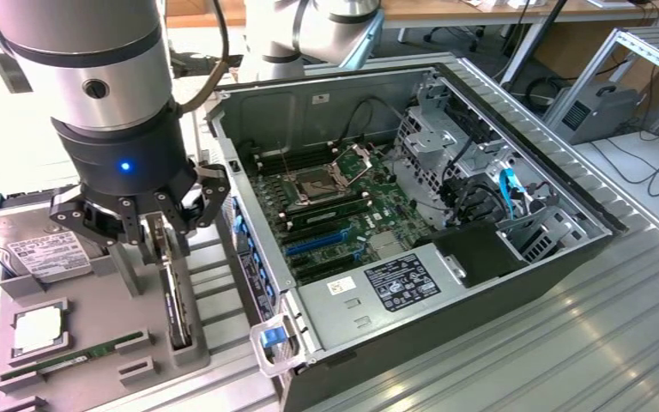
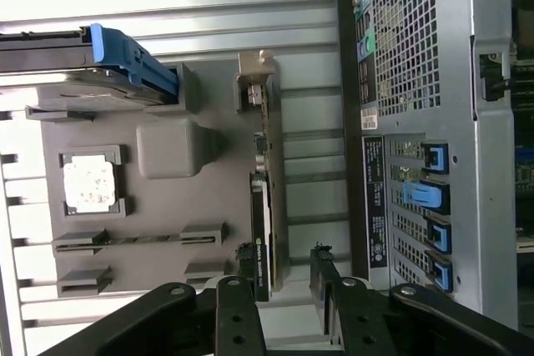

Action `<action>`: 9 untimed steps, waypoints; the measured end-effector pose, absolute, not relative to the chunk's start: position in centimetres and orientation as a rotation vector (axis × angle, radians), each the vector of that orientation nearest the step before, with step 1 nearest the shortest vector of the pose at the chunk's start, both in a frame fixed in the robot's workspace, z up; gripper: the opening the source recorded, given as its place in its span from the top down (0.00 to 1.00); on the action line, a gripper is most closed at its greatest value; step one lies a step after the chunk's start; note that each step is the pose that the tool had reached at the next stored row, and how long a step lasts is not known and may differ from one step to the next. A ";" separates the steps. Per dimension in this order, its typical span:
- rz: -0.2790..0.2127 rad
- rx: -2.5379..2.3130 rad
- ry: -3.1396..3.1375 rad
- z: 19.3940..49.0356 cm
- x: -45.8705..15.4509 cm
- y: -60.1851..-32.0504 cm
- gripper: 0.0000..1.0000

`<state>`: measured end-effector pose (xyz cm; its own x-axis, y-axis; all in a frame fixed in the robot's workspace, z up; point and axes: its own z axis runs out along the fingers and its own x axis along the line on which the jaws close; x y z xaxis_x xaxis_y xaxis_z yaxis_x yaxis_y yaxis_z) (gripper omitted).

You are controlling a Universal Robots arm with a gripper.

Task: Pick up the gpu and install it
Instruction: 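Pick up the gpu and move the gpu toward the slot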

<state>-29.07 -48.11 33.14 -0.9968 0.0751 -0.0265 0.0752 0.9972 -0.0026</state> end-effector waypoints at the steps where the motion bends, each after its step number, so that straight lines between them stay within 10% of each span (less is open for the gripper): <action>1: -0.006 0.117 3.113 33.1 -29.1 -48.1 0.61; 9: -0.006 0.117 3.113 32.5 -29.1 -48.1 0.61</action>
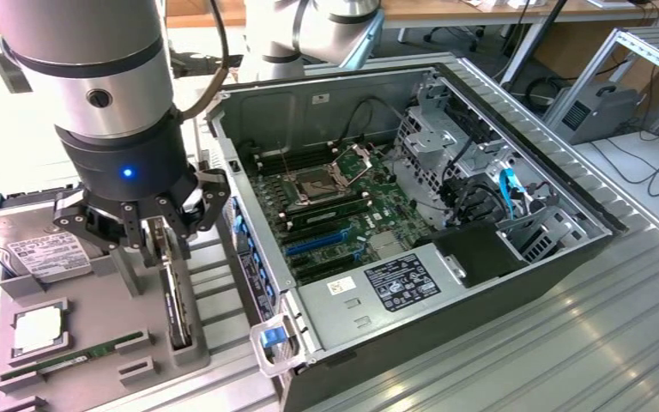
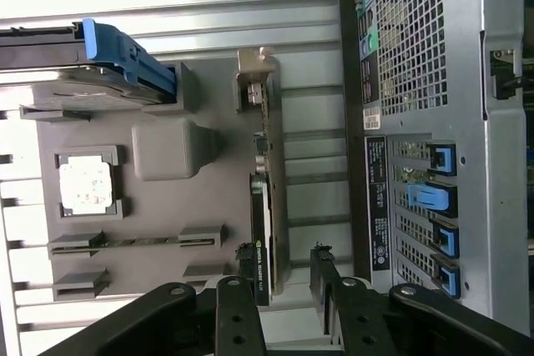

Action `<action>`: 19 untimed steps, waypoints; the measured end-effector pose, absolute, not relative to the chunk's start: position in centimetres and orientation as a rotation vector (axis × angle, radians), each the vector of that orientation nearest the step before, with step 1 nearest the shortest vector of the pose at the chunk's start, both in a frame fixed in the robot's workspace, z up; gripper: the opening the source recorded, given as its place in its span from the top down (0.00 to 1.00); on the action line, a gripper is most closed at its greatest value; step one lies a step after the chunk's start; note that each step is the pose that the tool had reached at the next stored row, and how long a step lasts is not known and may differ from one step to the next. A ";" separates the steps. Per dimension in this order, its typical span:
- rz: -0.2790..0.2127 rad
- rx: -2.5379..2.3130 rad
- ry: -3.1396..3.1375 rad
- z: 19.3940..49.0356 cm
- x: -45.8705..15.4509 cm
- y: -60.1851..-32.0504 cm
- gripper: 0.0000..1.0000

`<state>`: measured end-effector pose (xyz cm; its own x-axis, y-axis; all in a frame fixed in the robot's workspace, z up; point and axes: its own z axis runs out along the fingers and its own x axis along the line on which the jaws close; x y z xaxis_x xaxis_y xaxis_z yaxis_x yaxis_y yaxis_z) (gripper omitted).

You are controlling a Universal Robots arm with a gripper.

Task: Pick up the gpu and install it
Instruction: 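Pick up the gpu and move the gpu toward the slot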

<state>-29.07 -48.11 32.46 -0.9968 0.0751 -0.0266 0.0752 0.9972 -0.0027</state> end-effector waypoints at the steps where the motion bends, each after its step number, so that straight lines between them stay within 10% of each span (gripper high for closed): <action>1: -0.006 0.117 3.113 32.4 -29.1 -48.1 0.61; 19: -0.006 0.117 3.113 31.2 -29.3 -47.9 0.61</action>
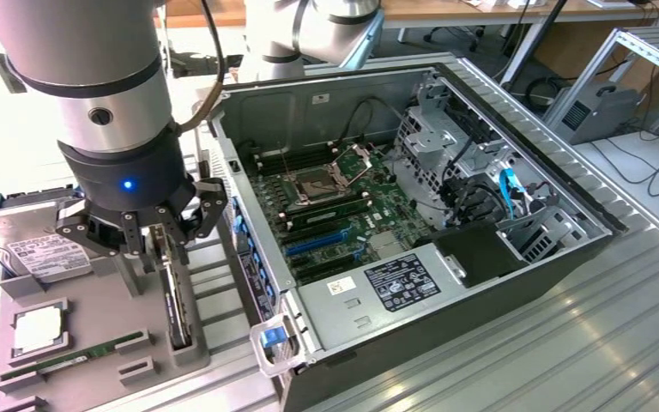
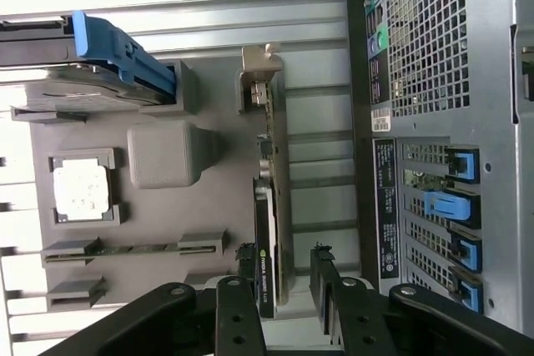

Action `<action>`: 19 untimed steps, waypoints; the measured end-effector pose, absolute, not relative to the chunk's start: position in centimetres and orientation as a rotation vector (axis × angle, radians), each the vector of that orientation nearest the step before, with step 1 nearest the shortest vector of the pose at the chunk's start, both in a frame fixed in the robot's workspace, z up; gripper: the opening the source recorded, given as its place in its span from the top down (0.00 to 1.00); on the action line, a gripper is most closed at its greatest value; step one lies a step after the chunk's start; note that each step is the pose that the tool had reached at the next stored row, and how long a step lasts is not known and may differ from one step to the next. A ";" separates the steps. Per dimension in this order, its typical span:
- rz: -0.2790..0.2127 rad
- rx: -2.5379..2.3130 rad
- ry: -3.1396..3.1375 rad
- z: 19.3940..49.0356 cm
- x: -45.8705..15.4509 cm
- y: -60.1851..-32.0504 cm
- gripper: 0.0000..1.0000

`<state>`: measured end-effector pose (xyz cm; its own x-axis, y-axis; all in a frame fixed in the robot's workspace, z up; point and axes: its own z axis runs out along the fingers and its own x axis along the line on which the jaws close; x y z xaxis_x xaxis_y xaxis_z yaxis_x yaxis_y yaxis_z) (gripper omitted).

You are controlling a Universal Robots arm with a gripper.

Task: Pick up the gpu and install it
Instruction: 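Pick up the gpu and move the gpu toward the slot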

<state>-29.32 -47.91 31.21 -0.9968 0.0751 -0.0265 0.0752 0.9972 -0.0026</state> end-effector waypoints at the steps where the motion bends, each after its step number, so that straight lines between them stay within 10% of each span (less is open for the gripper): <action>1: -0.006 0.117 3.113 31.2 -29.3 -47.9 0.61; 19: -0.006 0.117 3.113 30.4 -29.3 -47.9 0.61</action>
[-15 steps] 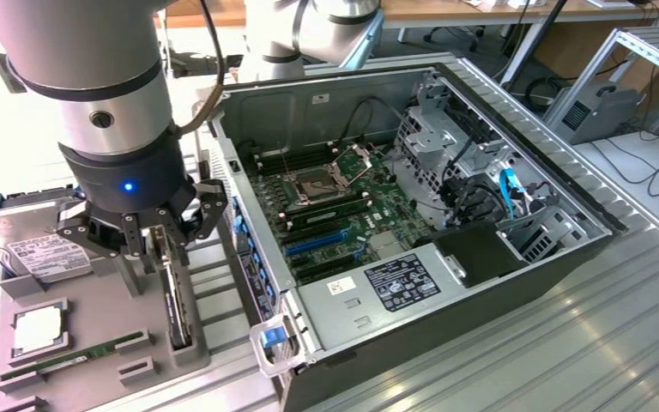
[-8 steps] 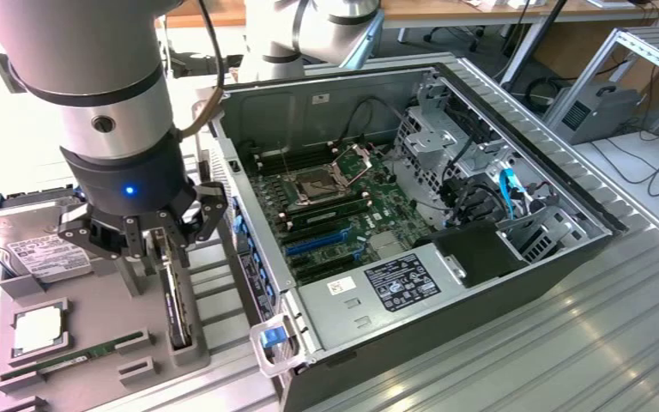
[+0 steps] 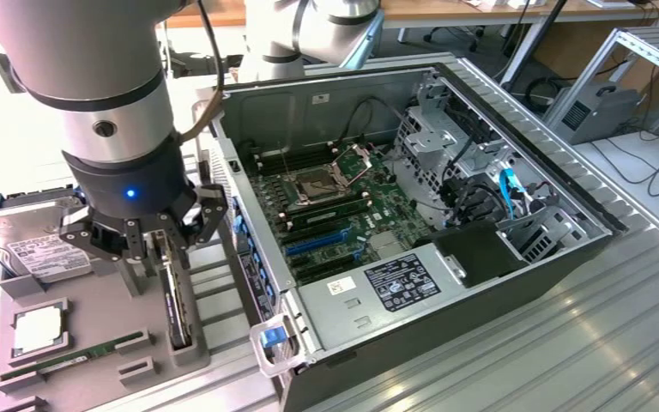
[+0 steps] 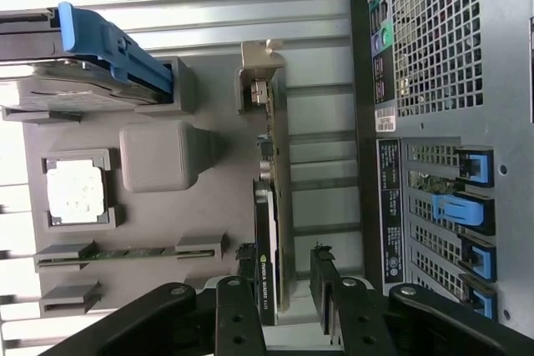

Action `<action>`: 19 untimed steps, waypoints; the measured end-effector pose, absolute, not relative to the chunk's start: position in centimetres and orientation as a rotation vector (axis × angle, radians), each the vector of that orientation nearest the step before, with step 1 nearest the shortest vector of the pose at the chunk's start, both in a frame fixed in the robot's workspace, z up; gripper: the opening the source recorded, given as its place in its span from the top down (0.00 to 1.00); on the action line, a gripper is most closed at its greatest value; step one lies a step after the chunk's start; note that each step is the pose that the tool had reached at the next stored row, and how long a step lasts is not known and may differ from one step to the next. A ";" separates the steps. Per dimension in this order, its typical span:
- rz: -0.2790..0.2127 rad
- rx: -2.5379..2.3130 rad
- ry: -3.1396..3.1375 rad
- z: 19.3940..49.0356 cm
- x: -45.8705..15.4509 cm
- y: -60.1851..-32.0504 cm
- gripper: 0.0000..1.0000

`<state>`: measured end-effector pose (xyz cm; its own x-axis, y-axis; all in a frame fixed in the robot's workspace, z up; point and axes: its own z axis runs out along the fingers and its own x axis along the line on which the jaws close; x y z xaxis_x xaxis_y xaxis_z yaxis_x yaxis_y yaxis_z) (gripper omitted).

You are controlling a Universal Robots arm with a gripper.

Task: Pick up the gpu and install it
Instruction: 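Pick up the gpu and move the gpu toward the slot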

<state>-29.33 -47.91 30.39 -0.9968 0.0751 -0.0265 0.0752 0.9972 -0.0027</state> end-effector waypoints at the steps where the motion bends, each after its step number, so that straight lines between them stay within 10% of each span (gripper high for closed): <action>1: -0.006 0.117 3.113 30.3 -29.3 -47.9 0.61; 19: -0.006 0.117 3.113 29.7 -29.4 -47.9 0.61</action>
